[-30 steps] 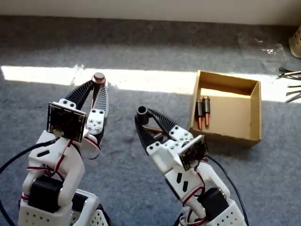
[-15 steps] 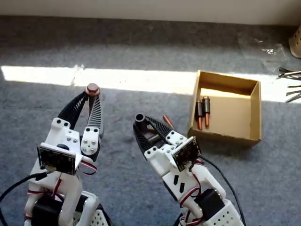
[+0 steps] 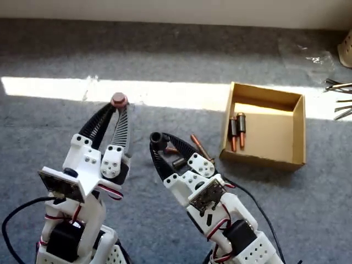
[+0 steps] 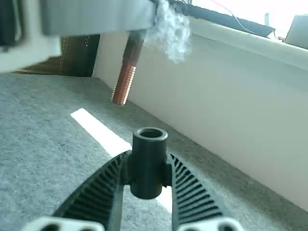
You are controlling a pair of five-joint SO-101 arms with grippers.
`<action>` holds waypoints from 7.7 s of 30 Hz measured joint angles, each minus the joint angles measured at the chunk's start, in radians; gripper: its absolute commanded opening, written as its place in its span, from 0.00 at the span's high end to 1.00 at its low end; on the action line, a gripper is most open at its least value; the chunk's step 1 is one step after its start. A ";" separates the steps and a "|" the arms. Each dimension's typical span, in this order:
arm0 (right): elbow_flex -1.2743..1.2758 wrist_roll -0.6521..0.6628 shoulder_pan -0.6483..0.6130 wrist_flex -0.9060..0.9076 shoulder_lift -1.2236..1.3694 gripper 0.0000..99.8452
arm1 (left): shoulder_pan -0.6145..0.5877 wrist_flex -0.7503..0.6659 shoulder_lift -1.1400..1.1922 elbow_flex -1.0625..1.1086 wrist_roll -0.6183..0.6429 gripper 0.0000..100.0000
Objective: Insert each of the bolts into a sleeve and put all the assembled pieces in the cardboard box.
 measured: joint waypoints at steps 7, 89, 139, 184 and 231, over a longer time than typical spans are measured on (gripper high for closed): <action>0.000 -0.121 0.000 0.012 0.000 0.99 | 0.052 -0.071 0.000 0.000 0.000 0.99; 0.000 -0.117 0.031 0.077 0.000 0.99 | 0.238 -0.216 0.002 0.163 0.126 0.99; 0.000 -0.115 0.037 0.077 0.002 0.99 | 0.112 -0.216 -0.006 0.319 0.127 0.84; -0.107 -0.115 0.388 0.477 0.000 0.99 | -0.184 -0.157 -0.006 0.348 0.112 0.98; -1.346 -0.063 0.838 0.666 1.781 0.99 | -0.282 -0.031 -0.005 0.390 -0.064 0.98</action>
